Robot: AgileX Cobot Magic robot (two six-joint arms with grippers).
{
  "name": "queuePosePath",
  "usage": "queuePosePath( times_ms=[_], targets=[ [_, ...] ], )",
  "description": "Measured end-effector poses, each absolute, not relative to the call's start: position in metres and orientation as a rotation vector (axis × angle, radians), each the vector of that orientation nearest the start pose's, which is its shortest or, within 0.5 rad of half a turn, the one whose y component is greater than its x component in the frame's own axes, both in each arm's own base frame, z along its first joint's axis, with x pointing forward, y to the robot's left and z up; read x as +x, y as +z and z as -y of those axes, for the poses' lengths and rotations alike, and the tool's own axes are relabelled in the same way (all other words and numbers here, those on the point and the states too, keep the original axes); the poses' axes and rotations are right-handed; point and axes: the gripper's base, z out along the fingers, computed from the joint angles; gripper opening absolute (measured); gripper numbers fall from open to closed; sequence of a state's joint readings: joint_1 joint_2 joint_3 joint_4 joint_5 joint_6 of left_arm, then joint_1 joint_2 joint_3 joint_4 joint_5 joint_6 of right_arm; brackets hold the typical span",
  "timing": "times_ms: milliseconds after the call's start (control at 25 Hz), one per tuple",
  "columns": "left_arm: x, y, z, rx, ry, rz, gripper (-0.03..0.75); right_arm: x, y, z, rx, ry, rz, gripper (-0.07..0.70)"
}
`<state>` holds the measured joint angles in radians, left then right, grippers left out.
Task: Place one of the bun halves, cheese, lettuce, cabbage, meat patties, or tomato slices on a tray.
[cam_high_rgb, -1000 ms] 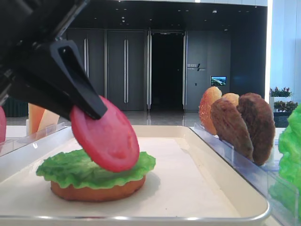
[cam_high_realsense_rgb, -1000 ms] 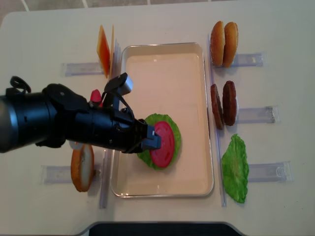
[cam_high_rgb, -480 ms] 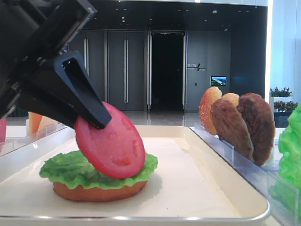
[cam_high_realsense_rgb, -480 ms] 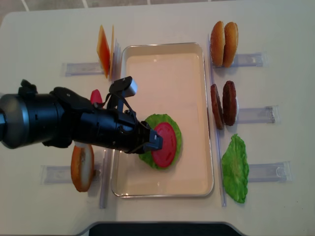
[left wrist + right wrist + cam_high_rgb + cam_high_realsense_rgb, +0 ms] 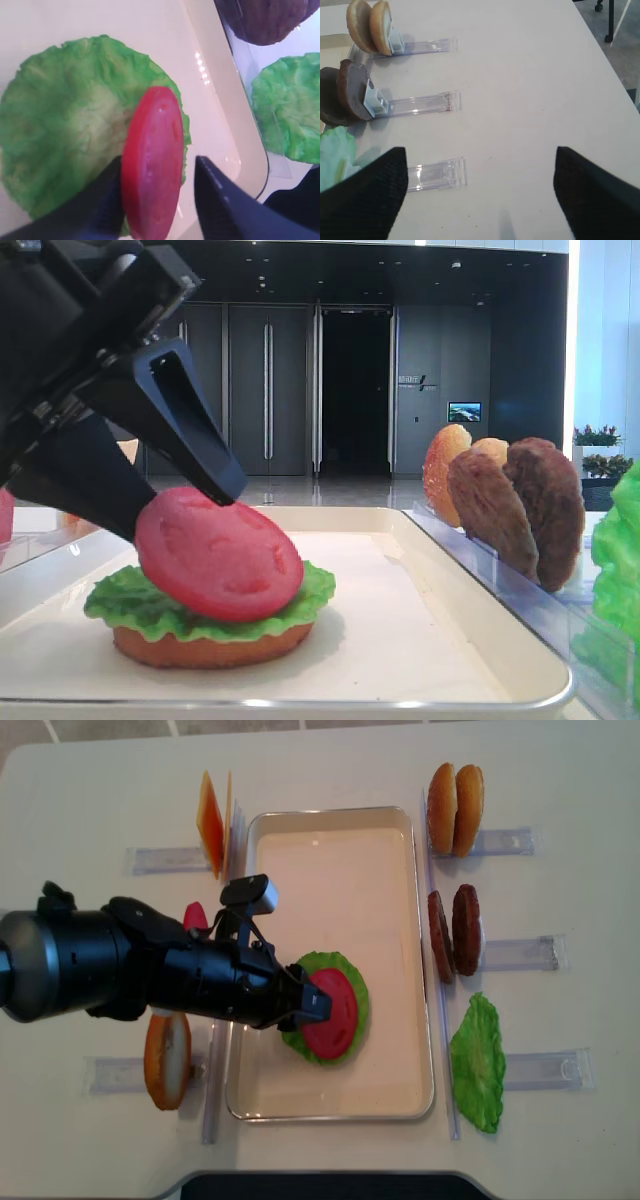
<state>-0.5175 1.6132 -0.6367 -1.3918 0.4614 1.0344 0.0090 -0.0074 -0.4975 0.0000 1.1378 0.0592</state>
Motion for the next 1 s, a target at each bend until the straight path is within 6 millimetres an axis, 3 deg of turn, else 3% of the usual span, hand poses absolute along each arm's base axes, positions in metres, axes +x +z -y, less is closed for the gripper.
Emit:
queuePosePath(
  times_ms=[120,280,680,1000],
  targets=[
    [0.218,0.154,0.167,0.432,-0.851,-2.615,0.546,-0.009,0.270,0.000,0.053,0.041,-2.116,0.593],
    [0.219,0.153,0.166,0.441,-0.814,-2.610,0.670,-0.009,0.270,0.000,0.053,0.041,-2.116,0.593],
    [0.224,0.156,0.165,0.519,-0.741,-2.596,0.692,-0.009,0.270,0.000,0.053,0.041,-2.116,0.593],
    [0.236,0.192,0.169,0.583,-0.729,-2.498,0.692,-0.009,0.270,0.000,0.053,0.041,-2.116,0.593]
  ],
)
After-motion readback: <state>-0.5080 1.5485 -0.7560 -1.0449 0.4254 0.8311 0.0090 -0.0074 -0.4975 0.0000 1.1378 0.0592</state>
